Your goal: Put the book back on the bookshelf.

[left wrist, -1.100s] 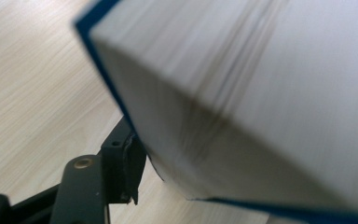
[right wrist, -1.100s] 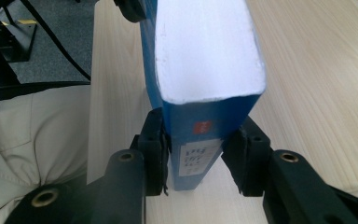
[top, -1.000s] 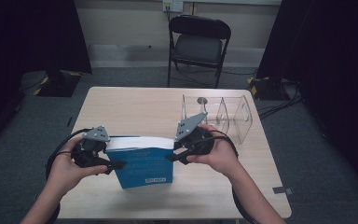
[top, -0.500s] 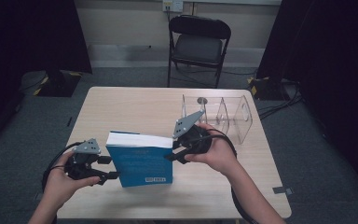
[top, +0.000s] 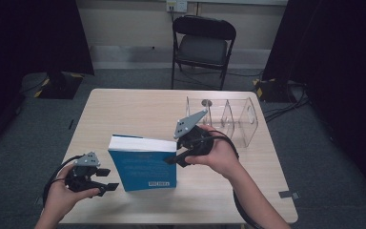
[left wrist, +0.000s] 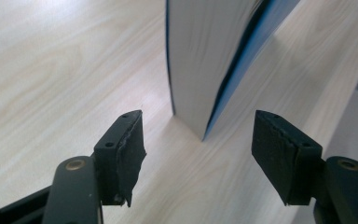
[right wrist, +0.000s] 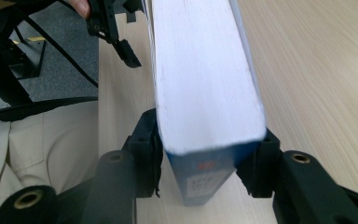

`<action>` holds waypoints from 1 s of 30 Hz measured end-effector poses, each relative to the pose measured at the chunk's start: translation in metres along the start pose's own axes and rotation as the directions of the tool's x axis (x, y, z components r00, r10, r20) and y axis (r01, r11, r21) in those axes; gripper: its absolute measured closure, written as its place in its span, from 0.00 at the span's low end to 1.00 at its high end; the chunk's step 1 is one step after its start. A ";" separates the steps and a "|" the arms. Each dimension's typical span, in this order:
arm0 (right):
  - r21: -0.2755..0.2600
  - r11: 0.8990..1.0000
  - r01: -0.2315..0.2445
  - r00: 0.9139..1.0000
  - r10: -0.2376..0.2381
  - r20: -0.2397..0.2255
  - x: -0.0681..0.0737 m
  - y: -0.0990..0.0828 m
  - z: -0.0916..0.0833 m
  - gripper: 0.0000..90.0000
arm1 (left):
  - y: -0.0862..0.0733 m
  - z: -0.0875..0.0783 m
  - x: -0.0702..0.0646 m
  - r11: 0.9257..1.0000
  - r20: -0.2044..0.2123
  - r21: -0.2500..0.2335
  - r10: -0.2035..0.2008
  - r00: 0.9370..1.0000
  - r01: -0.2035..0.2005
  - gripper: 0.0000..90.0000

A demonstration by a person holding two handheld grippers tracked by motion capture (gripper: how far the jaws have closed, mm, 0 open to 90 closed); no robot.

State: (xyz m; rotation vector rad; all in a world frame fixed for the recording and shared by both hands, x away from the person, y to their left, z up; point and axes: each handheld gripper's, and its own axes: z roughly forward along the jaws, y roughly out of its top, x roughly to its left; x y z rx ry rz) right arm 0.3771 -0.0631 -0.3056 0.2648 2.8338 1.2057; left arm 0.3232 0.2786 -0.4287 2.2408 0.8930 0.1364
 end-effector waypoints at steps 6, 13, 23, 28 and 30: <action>0.032 0.999 0.001 1.000 -0.001 -0.003 0.001 0.006 0.004 0.59 | -0.017 0.016 0.007 0.999 -0.015 0.043 -0.009 1.000 0.010 0.38; 0.049 0.999 -0.007 1.000 0.007 -0.009 0.002 0.011 0.007 0.56 | -0.029 0.026 0.012 0.999 -0.016 0.045 -0.004 1.000 0.005 0.40; 0.062 0.998 -0.017 1.000 0.018 -0.012 0.003 0.021 0.016 0.52 | -0.038 0.035 0.017 0.999 -0.050 0.045 0.009 0.999 -0.006 0.39; 0.056 0.998 -0.031 0.999 0.032 -0.028 0.002 0.025 0.020 0.50 | -0.041 0.037 0.020 1.000 -0.056 0.002 0.019 0.998 -0.019 0.38; 0.057 0.998 -0.025 0.999 0.027 -0.030 0.002 0.027 0.023 0.48 | -0.043 0.038 0.020 0.999 -0.054 -0.015 0.030 0.998 -0.031 0.34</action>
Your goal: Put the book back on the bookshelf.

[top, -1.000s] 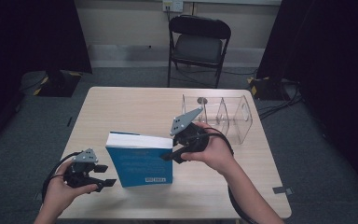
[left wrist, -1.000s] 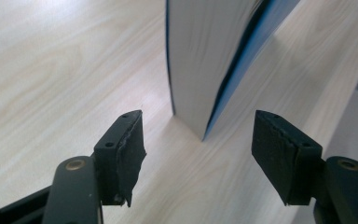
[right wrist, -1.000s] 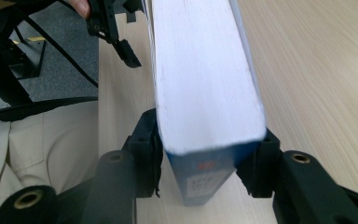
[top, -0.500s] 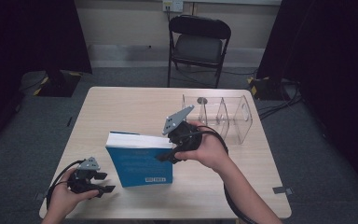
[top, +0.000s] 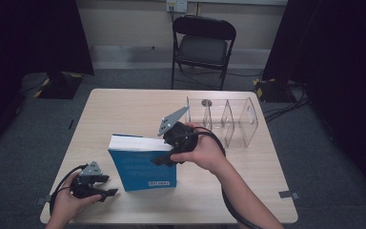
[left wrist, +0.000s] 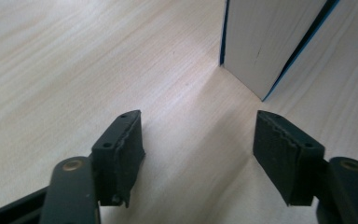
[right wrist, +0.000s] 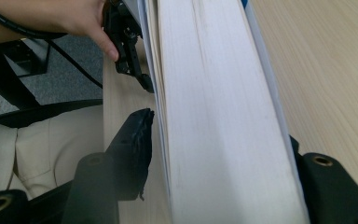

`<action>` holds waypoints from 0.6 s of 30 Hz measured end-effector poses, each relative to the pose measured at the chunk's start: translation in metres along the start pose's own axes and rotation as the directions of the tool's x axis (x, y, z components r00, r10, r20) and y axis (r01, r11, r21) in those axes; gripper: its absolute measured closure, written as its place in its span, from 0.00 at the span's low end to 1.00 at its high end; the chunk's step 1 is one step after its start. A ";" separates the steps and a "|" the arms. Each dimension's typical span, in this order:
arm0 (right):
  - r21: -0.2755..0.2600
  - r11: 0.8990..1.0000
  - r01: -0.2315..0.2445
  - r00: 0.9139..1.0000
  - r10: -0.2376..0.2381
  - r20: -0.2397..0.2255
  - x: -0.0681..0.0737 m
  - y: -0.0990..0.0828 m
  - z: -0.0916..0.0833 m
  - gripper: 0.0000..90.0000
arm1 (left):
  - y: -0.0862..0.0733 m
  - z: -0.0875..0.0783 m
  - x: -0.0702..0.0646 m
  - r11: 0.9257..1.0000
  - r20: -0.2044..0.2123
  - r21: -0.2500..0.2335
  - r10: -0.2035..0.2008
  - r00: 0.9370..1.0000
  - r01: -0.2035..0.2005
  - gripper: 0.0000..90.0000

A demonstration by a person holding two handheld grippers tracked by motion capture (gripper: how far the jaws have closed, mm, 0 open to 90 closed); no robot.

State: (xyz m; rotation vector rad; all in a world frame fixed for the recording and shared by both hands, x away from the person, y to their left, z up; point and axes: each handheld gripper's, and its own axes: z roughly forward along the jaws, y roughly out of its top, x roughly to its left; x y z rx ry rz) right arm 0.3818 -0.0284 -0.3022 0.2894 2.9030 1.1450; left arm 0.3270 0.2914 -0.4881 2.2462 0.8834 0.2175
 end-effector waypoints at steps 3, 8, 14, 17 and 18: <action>0.010 1.000 0.011 1.000 -0.011 0.006 0.001 0.003 0.004 0.48 | -0.001 0.000 0.001 1.000 -0.002 -0.009 0.012 1.000 -0.012 0.33; 0.010 1.000 0.025 0.999 -0.025 0.024 0.002 0.007 0.008 0.49 | -0.003 0.001 0.000 0.999 -0.003 -0.025 0.020 1.000 -0.020 0.33; 0.015 1.000 0.009 1.000 -0.009 0.029 0.002 0.009 0.013 0.46 | -0.004 0.004 0.000 0.998 -0.009 -0.043 0.045 0.999 -0.045 0.30; 0.020 1.000 0.018 0.999 -0.019 0.031 0.001 0.009 0.015 0.46 | -0.004 0.004 0.000 0.997 -0.011 -0.051 0.055 0.998 -0.055 0.28; 0.012 1.000 0.008 0.999 -0.009 0.036 0.001 0.008 0.016 0.46 | -0.005 0.005 0.000 0.997 -0.009 -0.053 0.057 0.998 -0.058 0.28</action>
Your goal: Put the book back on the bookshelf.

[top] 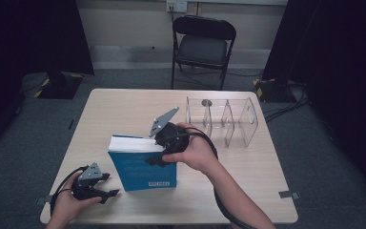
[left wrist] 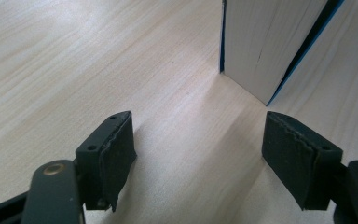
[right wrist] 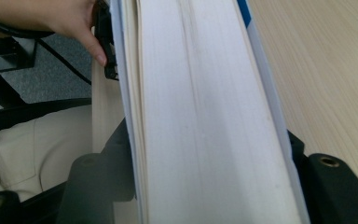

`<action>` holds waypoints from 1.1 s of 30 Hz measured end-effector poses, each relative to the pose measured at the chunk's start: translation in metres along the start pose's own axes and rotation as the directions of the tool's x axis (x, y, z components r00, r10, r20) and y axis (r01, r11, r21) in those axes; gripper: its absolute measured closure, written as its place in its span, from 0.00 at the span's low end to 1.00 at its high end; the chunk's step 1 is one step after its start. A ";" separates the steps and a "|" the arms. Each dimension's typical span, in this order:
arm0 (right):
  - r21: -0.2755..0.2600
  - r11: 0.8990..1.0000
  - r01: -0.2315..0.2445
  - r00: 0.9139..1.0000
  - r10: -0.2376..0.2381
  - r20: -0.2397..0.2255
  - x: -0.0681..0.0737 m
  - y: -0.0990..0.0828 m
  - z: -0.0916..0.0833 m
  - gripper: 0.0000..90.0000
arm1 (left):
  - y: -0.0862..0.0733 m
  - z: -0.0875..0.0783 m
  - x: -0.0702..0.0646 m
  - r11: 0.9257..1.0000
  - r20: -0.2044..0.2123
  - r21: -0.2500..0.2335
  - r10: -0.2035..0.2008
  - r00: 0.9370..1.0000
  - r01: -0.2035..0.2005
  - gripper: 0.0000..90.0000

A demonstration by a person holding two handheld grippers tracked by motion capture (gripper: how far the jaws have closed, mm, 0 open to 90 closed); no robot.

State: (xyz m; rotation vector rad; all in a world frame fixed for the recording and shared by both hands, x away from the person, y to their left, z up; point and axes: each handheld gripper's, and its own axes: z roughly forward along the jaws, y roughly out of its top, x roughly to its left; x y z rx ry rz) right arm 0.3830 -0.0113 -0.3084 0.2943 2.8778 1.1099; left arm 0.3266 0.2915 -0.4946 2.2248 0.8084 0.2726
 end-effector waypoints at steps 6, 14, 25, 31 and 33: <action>-0.025 1.000 -0.004 1.000 0.003 -0.003 -0.001 -0.002 0.003 0.48 | -0.001 0.000 0.002 1.000 -0.006 -0.002 0.028 1.000 -0.028 0.27; -0.030 1.000 0.003 1.000 -0.002 0.013 0.000 -0.002 0.004 0.49 | -0.003 0.001 0.001 0.999 0.004 -0.020 0.026 1.000 -0.026 0.25; 0.065 0.998 -0.005 0.999 0.002 0.048 0.006 0.002 0.005 0.49 | -0.004 0.004 -0.001 0.998 0.008 -0.029 0.058 0.998 -0.057 0.18; 0.054 0.999 -0.001 0.999 -0.001 0.052 0.005 0.001 0.005 0.47 | -0.005 0.004 -0.001 0.997 0.009 -0.034 0.066 0.998 -0.065 0.18; 0.070 0.998 0.003 0.999 -0.007 0.052 0.006 0.002 0.005 0.50 | -0.005 0.004 -0.001 0.997 0.009 -0.035 0.067 0.998 -0.067 0.18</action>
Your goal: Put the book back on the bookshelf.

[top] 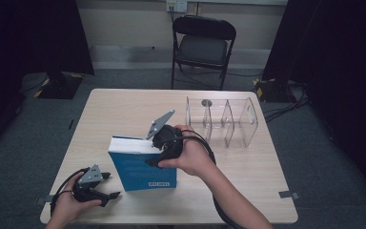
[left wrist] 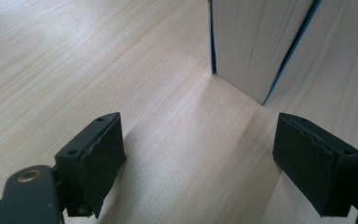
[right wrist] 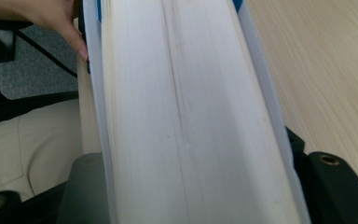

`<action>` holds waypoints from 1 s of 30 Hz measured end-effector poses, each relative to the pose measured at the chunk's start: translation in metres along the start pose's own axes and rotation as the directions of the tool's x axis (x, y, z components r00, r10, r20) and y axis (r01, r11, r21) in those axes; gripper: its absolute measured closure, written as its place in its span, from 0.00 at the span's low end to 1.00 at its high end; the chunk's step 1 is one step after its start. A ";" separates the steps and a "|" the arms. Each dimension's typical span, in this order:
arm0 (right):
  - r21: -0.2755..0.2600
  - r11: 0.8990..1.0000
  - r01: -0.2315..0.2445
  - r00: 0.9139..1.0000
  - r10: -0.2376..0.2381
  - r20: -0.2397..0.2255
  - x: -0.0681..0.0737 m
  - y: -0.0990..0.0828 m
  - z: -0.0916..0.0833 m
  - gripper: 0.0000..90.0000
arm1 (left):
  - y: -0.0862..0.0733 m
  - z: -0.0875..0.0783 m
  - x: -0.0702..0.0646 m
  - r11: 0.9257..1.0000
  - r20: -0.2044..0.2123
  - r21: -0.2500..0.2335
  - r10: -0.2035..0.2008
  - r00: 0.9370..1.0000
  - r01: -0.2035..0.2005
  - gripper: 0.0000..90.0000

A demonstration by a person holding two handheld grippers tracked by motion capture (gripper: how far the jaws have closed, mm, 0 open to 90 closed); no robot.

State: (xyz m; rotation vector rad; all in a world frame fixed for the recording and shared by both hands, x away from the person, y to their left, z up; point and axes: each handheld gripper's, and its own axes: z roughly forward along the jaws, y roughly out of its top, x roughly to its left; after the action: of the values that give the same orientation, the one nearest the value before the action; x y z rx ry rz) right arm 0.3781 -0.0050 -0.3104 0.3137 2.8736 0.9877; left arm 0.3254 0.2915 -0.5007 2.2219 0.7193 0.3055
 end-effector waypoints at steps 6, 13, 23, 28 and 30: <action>0.080 0.997 0.003 1.000 -0.003 -0.004 0.001 0.004 0.000 0.51 | -0.001 0.000 0.000 1.000 0.002 -0.007 0.001 1.000 -0.001 0.18; 0.097 0.995 0.027 1.000 -0.027 -0.009 0.002 0.005 0.001 0.55 | -0.001 0.000 0.000 1.000 0.000 -0.010 0.007 1.000 -0.007 0.18; 0.107 0.993 0.049 0.999 -0.048 -0.008 0.009 0.005 0.000 0.66 | -0.002 0.000 0.000 1.000 0.003 -0.011 0.012 1.000 -0.012 0.16; 0.114 0.993 0.038 0.999 -0.039 0.007 0.015 0.004 -0.001 0.67 | -0.001 0.001 0.000 1.000 0.010 -0.005 0.025 1.000 -0.025 0.13; 0.114 0.993 0.030 0.999 -0.031 0.011 0.015 0.004 -0.001 0.67 | -0.001 0.001 0.000 1.000 0.018 0.000 0.018 1.000 -0.018 0.12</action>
State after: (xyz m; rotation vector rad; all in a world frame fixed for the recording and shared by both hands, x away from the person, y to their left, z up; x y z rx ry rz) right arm 0.3636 0.0008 -0.3072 0.2821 2.9200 0.8161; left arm 0.3250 0.2913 -0.5020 2.2299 0.6894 0.2941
